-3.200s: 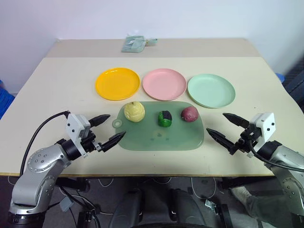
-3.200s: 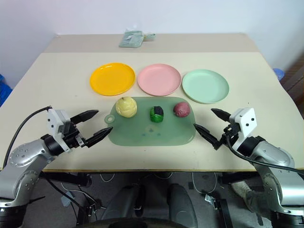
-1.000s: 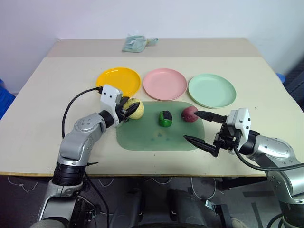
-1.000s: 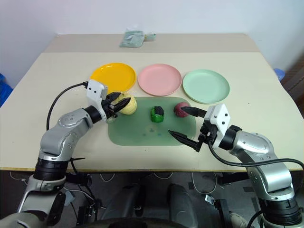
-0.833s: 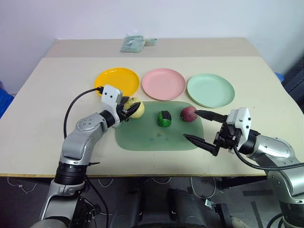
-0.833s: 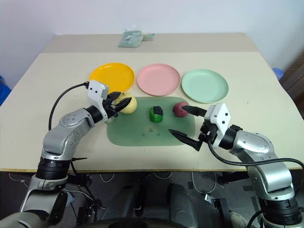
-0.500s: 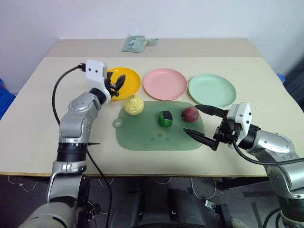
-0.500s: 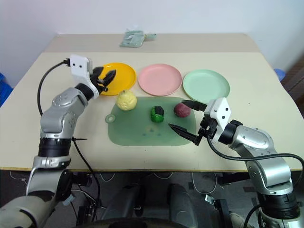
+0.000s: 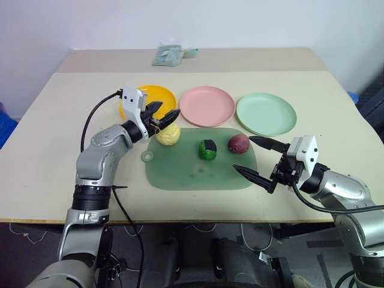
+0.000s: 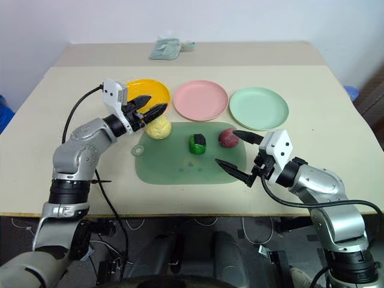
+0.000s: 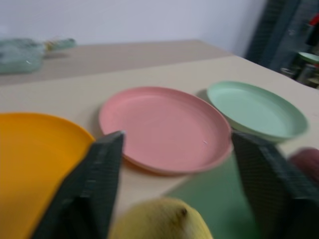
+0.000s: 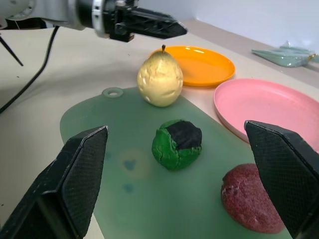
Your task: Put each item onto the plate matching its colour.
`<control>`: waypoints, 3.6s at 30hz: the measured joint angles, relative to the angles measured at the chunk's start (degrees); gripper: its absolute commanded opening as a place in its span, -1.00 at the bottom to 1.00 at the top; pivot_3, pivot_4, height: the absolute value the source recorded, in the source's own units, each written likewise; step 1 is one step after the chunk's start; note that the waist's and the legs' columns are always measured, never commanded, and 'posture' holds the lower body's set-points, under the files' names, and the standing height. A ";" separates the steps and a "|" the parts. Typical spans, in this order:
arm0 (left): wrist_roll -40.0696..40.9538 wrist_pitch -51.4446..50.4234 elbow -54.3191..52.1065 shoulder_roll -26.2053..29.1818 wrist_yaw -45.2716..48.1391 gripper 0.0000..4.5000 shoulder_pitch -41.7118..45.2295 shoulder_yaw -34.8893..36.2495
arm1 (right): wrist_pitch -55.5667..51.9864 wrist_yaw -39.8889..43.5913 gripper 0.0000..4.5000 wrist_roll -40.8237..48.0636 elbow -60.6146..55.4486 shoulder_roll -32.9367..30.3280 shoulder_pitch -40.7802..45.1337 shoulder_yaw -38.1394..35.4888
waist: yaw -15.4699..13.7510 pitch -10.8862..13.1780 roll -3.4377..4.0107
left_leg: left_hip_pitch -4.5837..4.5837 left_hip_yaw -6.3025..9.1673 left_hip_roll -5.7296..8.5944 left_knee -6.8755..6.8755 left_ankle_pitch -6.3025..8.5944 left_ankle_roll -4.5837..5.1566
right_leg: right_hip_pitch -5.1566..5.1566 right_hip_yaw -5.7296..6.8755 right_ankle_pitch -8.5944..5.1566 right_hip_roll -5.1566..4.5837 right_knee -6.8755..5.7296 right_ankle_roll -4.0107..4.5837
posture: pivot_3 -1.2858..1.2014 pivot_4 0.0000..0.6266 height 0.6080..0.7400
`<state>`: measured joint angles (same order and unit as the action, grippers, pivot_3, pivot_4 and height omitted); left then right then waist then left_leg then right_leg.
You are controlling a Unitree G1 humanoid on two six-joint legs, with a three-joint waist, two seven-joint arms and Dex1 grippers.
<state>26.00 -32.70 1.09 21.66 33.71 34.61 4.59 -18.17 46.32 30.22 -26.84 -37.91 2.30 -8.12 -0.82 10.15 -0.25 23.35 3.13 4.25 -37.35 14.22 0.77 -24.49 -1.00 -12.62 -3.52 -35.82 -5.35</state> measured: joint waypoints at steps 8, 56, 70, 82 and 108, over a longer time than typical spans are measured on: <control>-1.10 -1.67 -3.87 2.05 0.59 0.99 -1.83 -1.83 | 0.23 -0.02 1.00 -0.43 0.39 0.83 1.31 0.62 | 0.04 0.00 0.00 | -0.01 0.00 0.01 0.01 0.00 0.00 | 0.01 0.00 0.00 -0.01 0.00 0.00 | 0.03 -0.52 1.00; -14.22 21.22 44.14 -5.84 -21.54 0.98 21.46 7.38 | 1.92 -1.67 1.00 -2.46 2.24 2.63 1.76 1.51 | -0.01 0.04 -0.13 | 0.00 0.00 0.09 -0.03 0.00 0.01 | -0.01 0.06 0.01 -0.01 -0.09 -0.03 | 0.03 -0.52 1.00; -1.46 7.38 2.33 1.84 2.88 0.98 -4.63 3.72 | 0.88 -7.88 1.00 -6.76 1.97 7.64 5.72 8.09 | 0.29 0.01 -0.10 | -0.01 -0.01 0.06 0.06 -0.03 -0.05 | -0.14 -0.08 -0.01 -0.02 -0.19 0.01 | 0.03 -0.52 1.00; 4.68 8.57 -14.69 19.83 26.02 0.98 -24.14 4.43 | -4.99 -7.72 1.00 -11.34 8.16 10.37 13.81 17.60 | 0.41 -0.01 -0.07 | -0.02 -0.02 0.02 0.16 -0.02 -0.05 | -0.18 -0.09 -0.16 -0.04 -0.16 0.29 | 0.03 -0.52 1.00; 7.72 14.79 -22.17 22.67 32.38 1.00 -35.13 7.07 | -10.00 -11.67 0.76 -20.36 22.61 15.71 22.60 20.37 | 0.32 -0.01 -0.07 | -0.01 -0.02 0.00 0.20 -0.02 -0.05 | -0.17 -0.04 -0.18 -0.05 -0.09 0.33 | 0.03 -0.52 1.00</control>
<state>33.73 -17.91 -21.08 44.33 66.09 -0.53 11.66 -28.17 34.65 9.86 -4.23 -22.20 24.90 12.25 -0.50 10.14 -0.32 23.34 3.11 4.25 -37.16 14.21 0.72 -24.66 -1.04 -12.79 -3.56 -35.91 -5.02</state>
